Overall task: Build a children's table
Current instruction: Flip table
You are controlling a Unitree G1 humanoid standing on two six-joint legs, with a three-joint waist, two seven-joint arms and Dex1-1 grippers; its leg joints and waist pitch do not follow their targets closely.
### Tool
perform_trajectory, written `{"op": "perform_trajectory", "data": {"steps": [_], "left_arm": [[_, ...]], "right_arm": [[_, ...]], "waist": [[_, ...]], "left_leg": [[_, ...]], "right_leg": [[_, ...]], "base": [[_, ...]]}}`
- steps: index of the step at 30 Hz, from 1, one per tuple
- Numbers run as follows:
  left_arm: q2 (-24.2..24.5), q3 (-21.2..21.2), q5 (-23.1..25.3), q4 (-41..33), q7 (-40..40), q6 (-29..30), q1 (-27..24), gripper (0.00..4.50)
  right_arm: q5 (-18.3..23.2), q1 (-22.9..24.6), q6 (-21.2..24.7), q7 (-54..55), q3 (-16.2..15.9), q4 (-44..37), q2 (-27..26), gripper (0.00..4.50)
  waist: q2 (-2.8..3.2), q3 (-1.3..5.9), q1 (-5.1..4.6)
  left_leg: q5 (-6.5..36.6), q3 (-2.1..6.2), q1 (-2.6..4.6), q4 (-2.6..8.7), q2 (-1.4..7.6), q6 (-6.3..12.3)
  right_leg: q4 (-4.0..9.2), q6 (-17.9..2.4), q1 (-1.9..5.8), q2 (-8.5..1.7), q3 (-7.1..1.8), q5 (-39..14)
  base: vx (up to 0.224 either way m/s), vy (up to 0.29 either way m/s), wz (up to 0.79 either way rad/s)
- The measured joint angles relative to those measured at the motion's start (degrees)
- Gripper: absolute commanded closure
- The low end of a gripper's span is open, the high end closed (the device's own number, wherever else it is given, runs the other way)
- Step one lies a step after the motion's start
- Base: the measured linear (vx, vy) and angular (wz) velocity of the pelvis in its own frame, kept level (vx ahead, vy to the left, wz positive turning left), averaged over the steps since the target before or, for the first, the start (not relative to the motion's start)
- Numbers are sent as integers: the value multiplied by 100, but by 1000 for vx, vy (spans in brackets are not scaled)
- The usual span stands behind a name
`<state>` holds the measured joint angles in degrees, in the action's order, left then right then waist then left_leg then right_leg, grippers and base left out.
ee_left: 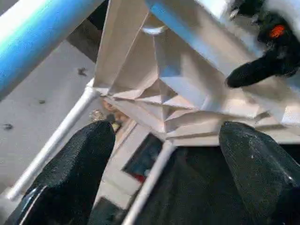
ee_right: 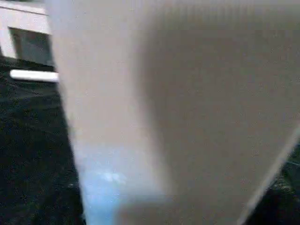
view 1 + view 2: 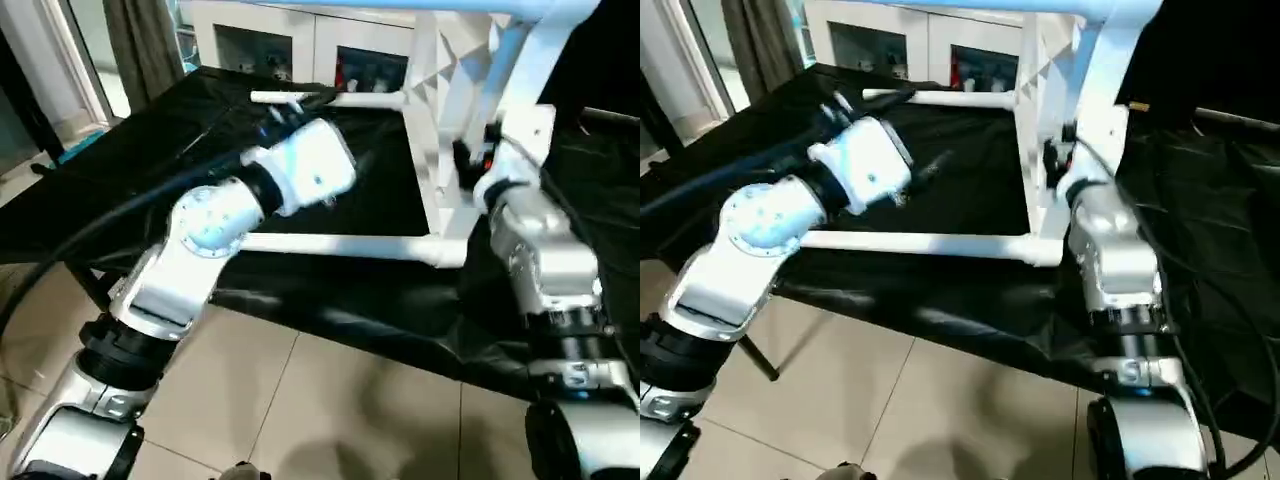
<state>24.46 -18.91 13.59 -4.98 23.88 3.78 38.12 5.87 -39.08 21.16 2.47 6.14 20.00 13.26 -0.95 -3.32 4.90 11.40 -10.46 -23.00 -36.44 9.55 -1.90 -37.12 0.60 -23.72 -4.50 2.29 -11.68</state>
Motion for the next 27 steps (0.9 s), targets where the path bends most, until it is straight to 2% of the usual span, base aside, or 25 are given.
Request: {"op": "perform_trajectory", "data": {"steps": [5,9,10,12,14,16,18,20,27], "left_arm": [[34,32,192,124,-167,-179,28,38],[14,215,367,186,-482,-336,303,38],[19,248,427,185,-543,-385,334,38],[10,266,634,192,-730,-497,339,38],[-4,265,742,206,-842,-551,339,38],[-6,270,835,296,-1008,-659,363,38],[-7,289,902,489,-1144,-747,496,38],[-9,347,930,585,-1238,-826,616,38],[-10,487,1059,816,-1438,-1110,1004,38]], "right_arm": [[131,112,-178,-26,107,420,-266,150],[141,73,-469,-72,151,853,-300,150],[134,68,-539,-89,151,922,-300,165],[126,5,-754,-146,157,1179,-300,165],[116,-10,-893,-172,162,1310,-299,199],[53,-70,-1080,-186,143,1554,-279,204],[-6,-146,-1288,-250,111,1798,-231,211],[-43,-161,-1456,-295,95,1927,-206,238],[-106,-333,-1860,-396,92,2411,-178,258]], "waist": [[-4,-2,-6],[-36,-22,-9],[-36,-22,-13],[-40,-24,-16],[-45,-27,-15],[-45,-27,-14],[-53,-32,-13],[-55,-33,-11],[-57,-34,-11]], "left_leg": [[-15,0,0,0,2,-5],[-29,0,0,2,6,-12],[-29,0,1,2,6,-12],[-32,0,0,2,7,-12],[-34,0,0,2,8,-11],[-35,0,-1,2,8,-11],[-41,0,-3,2,9,-11],[-42,-1,-3,2,9,-11],[-45,-1,-4,2,9,-12]], "right_leg": [[0,-8,-3,2,0,17],[1,-12,-3,4,3,33],[2,-13,-2,4,1,35],[2,-14,-4,4,2,40],[2,-14,-4,4,3,41],[2,-16,-5,5,3,43],[2,-17,-7,5,4,48],[2,-18,-7,6,4,49],[2,-21,-10,6,4,54]], "base": [[0,0,0],[0,0,0],[0,0,0],[0,0,0],[0,0,0],[0,0,0],[0,0,0],[0,0,0],[0,0,0]]}}
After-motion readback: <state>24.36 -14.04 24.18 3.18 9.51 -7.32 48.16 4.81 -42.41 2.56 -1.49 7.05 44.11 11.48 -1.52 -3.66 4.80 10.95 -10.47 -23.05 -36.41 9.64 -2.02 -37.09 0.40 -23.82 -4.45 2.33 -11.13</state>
